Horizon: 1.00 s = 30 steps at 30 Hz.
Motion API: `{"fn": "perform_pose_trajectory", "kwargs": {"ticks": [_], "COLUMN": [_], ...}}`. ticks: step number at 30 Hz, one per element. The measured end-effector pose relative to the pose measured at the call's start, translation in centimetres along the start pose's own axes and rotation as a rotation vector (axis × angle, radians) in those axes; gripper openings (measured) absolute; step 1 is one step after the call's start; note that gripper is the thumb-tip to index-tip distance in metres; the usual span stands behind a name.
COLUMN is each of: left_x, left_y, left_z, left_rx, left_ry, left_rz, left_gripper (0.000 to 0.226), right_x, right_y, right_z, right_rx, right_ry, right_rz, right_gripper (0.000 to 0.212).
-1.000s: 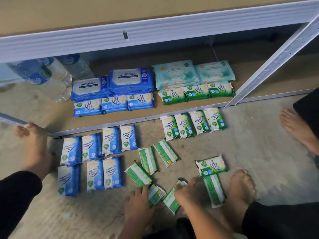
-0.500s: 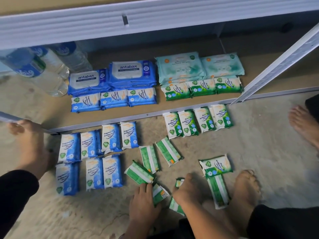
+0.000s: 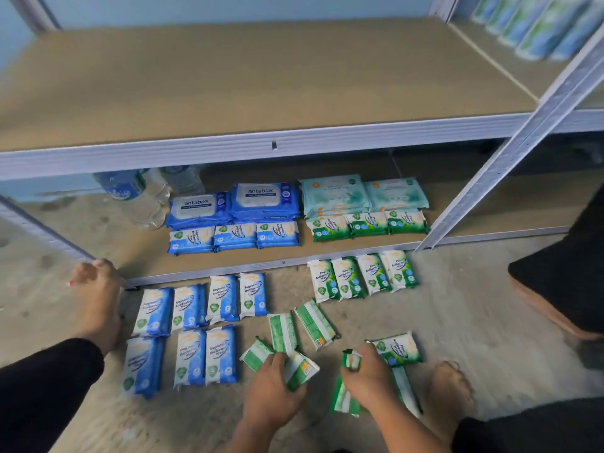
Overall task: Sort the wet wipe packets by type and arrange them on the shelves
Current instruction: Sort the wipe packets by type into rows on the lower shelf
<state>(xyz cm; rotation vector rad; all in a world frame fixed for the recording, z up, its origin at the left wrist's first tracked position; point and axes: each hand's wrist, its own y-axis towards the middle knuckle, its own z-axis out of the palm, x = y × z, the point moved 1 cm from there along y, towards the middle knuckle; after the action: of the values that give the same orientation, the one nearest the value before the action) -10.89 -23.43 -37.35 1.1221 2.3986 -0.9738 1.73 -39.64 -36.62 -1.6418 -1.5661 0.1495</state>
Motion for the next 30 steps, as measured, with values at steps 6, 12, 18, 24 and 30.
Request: {"fn": "perform_pose_trajectory", "kwargs": {"ticks": [6, 12, 18, 24, 30], "left_x": [-3.2, -5.6, -7.9, -7.9, -7.8], "left_y": [-0.6, -0.3, -0.4, -0.1, -0.3], "left_z": [-3.1, -5.1, -6.6, -6.0, -5.6], "left_rx": [0.003, 0.131, 0.278, 0.208, 0.237], "left_ry": [-0.271, -0.764, -1.194, -1.035, -0.965], "left_rz": [-0.063, -0.155, -0.29, -0.289, -0.254], "left_gripper": [0.041, 0.04, 0.033, 0.03, 0.04], "right_x": [1.1, 1.8, 2.0, 1.4, 0.9], "right_y": [-2.0, -2.1, -1.8, -2.3, -1.8], "right_z": [-2.5, -4.6, -5.8, -6.7, -6.8], "right_rx": [0.03, 0.096, 0.223, 0.36, 0.26], "right_ry": [0.285, 0.62, 1.188, 1.279, 1.178], "right_rz": [0.011, 0.157, 0.326, 0.239, 0.19], "right_gripper": [0.026, 0.035, 0.021, 0.028, 0.047]}}
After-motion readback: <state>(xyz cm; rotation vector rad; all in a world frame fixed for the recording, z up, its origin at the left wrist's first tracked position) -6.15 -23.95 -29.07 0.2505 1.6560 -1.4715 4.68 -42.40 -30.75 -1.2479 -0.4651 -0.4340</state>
